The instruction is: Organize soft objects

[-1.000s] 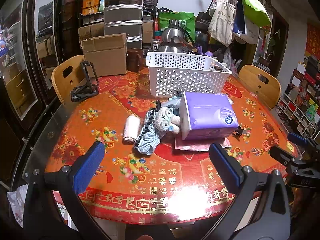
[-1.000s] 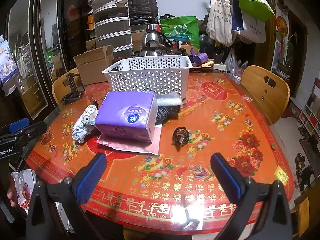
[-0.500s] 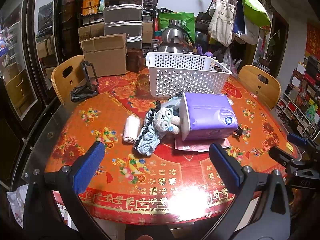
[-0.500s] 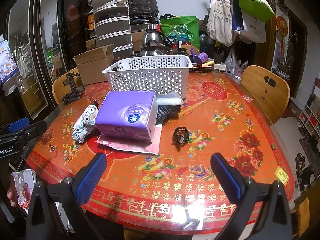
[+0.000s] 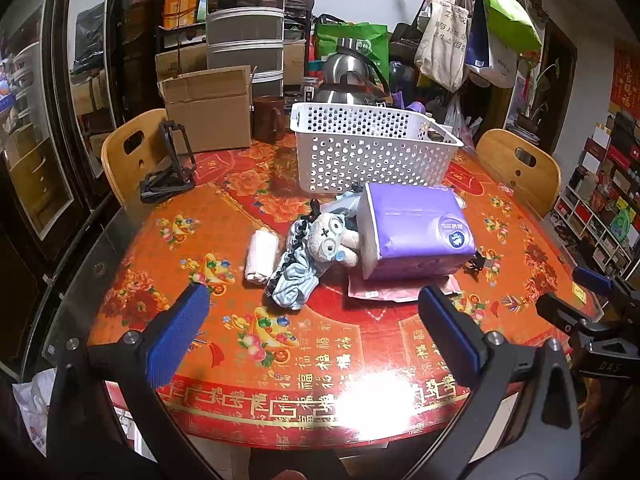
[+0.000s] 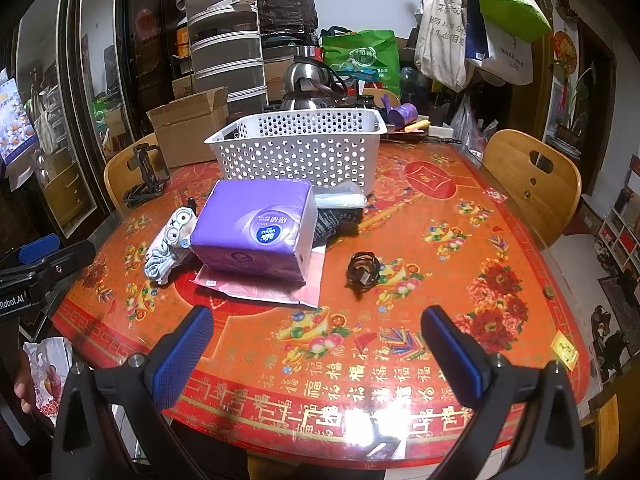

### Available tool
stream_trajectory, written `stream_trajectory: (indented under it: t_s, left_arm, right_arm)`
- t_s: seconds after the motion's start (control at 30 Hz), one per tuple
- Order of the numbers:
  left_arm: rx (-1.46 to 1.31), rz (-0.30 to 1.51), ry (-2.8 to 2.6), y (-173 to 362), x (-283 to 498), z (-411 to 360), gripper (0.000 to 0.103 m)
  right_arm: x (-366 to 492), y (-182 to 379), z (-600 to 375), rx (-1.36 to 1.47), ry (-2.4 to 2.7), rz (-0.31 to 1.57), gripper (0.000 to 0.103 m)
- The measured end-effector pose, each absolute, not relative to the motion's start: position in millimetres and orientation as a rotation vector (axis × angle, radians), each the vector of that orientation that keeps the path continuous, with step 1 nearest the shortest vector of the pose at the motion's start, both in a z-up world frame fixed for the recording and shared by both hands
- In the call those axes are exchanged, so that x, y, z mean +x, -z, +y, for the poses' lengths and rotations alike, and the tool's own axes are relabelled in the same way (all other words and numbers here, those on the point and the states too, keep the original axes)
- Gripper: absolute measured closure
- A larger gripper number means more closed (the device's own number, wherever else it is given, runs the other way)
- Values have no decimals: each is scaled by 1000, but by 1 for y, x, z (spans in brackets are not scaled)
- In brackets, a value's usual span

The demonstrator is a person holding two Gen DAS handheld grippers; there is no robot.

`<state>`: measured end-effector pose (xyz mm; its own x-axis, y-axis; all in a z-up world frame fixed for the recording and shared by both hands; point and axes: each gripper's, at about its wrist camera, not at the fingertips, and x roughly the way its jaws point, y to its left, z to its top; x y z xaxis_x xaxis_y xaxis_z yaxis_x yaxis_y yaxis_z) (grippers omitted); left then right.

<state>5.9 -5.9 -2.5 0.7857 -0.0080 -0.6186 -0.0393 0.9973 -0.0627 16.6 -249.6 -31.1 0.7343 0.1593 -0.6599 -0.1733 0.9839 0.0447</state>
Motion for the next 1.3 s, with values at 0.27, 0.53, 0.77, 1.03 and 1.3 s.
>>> stream_trajectory:
  t_s: [0.27, 0.53, 0.77, 1.03, 1.3]
  left_arm:
    - [-74, 668, -16, 2, 6, -6, 0]
    - [-74, 669, -16, 3, 6, -7, 0]
    - [-74, 668, -16, 4, 6, -7, 0]
    - [-75, 669, -17, 4, 6, -7, 0]
    - [-75, 623, -25, 6, 4, -5, 0]
  right_arm:
    - [17, 31, -250, -20, -183, 724, 0]
    - [17, 33, -249, -22, -184, 727, 0]
    - [17, 34, -248, -22, -183, 727, 0]
    - [18, 35, -248, -22, -184, 730, 0]
    - [34, 51, -261, -5, -190, 714, 0]
